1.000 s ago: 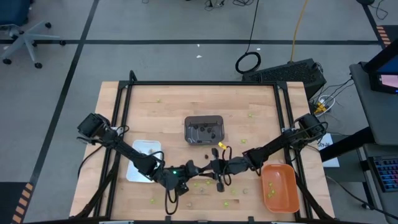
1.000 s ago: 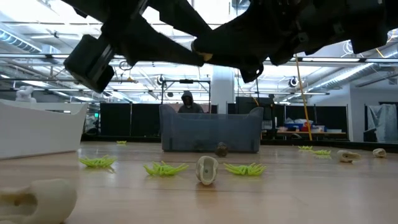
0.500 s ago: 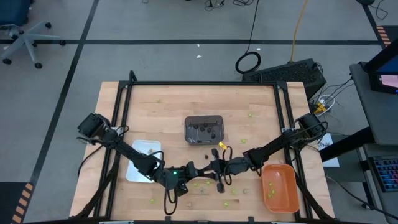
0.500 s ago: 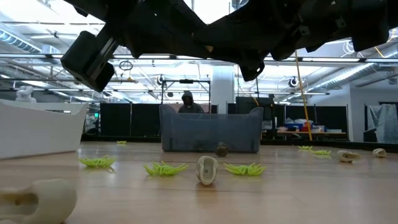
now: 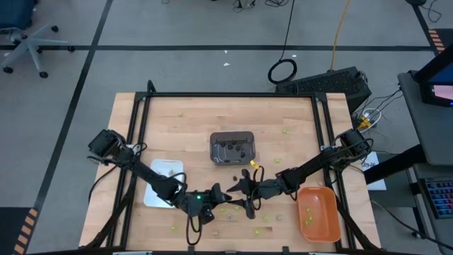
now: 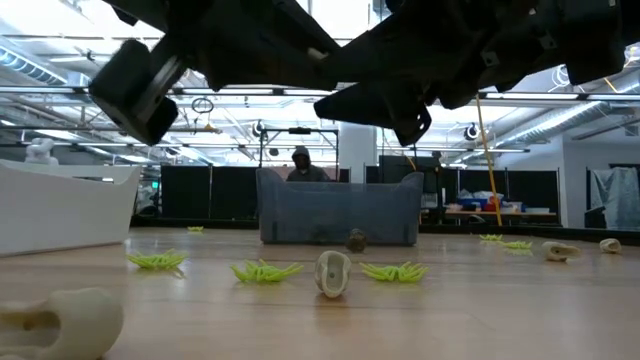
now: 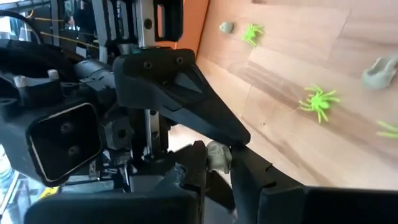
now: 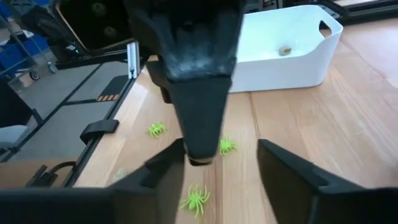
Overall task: Sort Halloween decoration
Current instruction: Put the white skull toy into the white bin
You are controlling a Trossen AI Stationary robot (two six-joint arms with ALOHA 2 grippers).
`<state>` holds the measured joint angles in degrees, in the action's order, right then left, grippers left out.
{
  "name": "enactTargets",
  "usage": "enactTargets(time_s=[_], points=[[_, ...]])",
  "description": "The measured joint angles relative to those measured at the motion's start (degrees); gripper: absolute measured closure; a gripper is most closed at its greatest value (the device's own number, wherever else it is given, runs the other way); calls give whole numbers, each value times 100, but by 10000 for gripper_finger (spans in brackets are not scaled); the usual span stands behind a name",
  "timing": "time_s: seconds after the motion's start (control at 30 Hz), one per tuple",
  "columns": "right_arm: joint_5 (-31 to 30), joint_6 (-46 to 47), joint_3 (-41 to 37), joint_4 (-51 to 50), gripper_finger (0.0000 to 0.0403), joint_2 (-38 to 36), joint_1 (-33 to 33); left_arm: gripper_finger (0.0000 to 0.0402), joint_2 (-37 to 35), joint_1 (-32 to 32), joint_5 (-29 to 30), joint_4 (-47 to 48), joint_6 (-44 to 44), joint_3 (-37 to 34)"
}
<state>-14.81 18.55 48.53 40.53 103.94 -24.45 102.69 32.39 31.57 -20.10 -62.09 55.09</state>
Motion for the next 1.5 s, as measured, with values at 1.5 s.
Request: enactTargets(time_s=[1.5], points=[[-341, -155, -11, -346, 138, 31, -417, 357, -3652, 1038, 592, 7551, 8938, -227]])
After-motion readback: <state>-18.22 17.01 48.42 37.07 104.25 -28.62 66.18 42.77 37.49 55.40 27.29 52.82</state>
